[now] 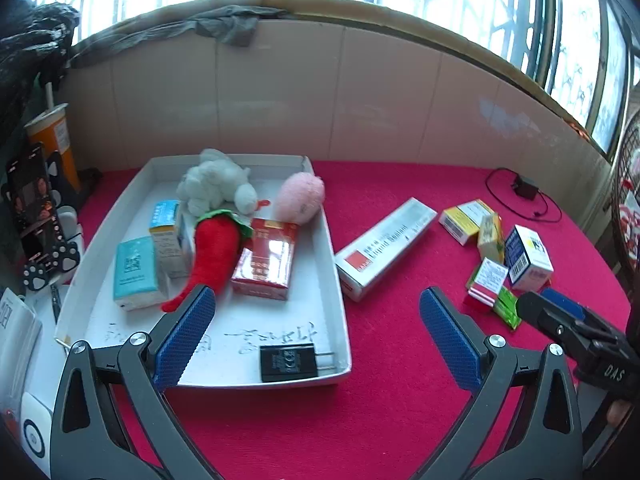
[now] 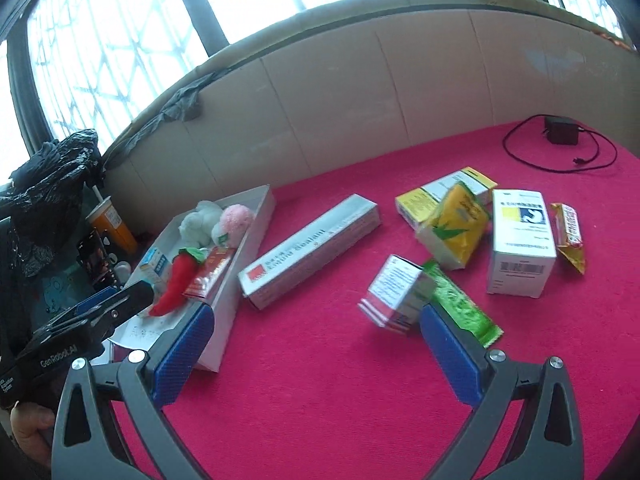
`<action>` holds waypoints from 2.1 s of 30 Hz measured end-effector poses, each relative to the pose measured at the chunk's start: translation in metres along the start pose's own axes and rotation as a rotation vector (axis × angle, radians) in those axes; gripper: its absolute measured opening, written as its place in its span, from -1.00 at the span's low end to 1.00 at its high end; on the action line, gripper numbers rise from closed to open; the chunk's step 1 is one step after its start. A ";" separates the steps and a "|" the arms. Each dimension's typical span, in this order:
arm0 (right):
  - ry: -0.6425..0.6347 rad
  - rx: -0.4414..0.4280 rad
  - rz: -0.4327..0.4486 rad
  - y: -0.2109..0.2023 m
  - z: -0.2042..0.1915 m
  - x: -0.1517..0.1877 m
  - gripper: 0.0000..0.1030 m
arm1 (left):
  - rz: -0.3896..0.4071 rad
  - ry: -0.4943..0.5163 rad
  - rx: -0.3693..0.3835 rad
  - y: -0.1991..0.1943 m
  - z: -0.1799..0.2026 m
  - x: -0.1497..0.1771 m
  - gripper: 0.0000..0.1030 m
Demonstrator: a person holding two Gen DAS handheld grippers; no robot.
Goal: Organize objects
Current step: 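Move both grippers back toward the remaining boxes and green packet, then grasp the red-white medicine box with the left gripper while the right gripper grasps the green packet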
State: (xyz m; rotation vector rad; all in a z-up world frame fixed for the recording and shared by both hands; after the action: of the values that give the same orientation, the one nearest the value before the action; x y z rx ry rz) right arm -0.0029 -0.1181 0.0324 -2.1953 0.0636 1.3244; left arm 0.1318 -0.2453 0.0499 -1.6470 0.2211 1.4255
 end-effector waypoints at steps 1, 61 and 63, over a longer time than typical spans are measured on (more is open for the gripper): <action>-0.007 0.012 -0.006 -0.002 0.012 0.002 1.00 | -0.018 0.015 0.024 0.003 0.010 0.006 1.00; -0.239 0.088 -0.188 -0.037 0.118 0.042 -0.26 | -0.223 0.444 0.467 0.089 0.202 0.066 -0.39; -0.240 0.094 -0.185 -0.038 0.116 0.044 -0.26 | -0.219 0.412 0.468 0.083 0.200 0.066 -0.39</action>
State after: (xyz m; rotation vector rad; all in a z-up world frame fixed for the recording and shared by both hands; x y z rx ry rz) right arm -0.0608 -0.0183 -0.0276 -1.9002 -0.1611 1.4378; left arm -0.0400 -0.1219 -0.0308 -1.4968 0.5465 0.7840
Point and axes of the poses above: each gripper's, at about its wrist camera, not at the fingertips, and y roughly the way its jaws point, z to its right, x to its underside, the point moved 9 cm from there along y, roughly the way its jaws point, and after that the axes turned 9 degrees about z, right-handed, at the moved point
